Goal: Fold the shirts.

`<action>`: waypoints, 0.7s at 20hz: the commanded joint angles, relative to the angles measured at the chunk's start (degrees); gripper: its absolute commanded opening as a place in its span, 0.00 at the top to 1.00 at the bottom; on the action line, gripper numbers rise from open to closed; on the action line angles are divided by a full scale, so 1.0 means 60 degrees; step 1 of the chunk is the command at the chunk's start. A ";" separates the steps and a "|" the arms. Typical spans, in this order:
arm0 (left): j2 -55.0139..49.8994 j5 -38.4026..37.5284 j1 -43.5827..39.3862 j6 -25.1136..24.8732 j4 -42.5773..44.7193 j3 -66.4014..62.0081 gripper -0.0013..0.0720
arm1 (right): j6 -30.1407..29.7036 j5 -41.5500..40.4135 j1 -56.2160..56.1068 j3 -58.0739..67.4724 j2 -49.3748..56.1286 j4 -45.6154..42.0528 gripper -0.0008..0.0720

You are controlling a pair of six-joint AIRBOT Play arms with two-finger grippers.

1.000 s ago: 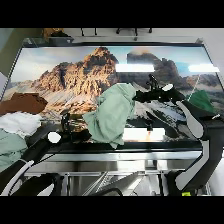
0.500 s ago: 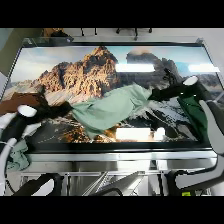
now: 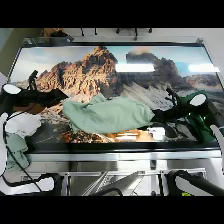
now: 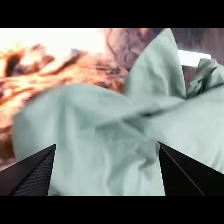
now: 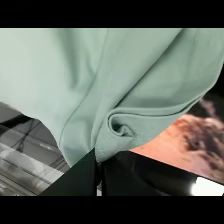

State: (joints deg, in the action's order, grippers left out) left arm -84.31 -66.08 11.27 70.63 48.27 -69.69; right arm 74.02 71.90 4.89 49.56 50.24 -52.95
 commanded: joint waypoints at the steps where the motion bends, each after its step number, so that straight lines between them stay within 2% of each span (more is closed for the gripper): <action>1: -0.0754 -0.1614 -0.0244 0.0098 0.0047 -0.1308 0.02 | 0.0047 -0.0157 -0.0007 -0.0412 -0.0295 0.0251 0.68; 2: -0.0710 -0.1993 -0.0182 0.0211 0.0051 -0.1545 0.02 | -0.0055 -0.0142 0.0069 -0.0342 -0.0306 0.0058 0.41; 3: -0.0597 -0.2317 -0.0058 0.0372 0.0051 -0.1621 0.02 | -0.0047 -0.0040 0.0262 -0.0157 -0.0310 -0.0262 0.36; 5: -0.0026 -0.2765 0.0372 0.0568 0.0062 -0.0987 0.02 | -0.0062 0.0018 0.0936 0.0317 -0.0317 -0.0594 0.36; 8: 0.1333 -0.2630 0.0765 0.0736 0.0135 0.1606 0.02 | -0.0386 -0.0382 0.2157 0.0561 -0.0244 -0.0576 0.36; 11: 0.2477 -0.1213 0.0546 0.0721 0.0127 0.4550 0.02 | -0.0739 -0.0404 0.2623 0.0543 0.0466 -0.0568 0.36; 14: 0.3162 0.0372 -0.0262 0.0663 0.0102 0.6495 0.02 | -0.0739 -0.0404 0.2514 0.0499 0.1239 -0.0535 0.36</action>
State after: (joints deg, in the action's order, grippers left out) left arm -69.78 -72.51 12.71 74.56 49.04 -42.26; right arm 70.41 69.82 19.22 52.53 54.11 -56.16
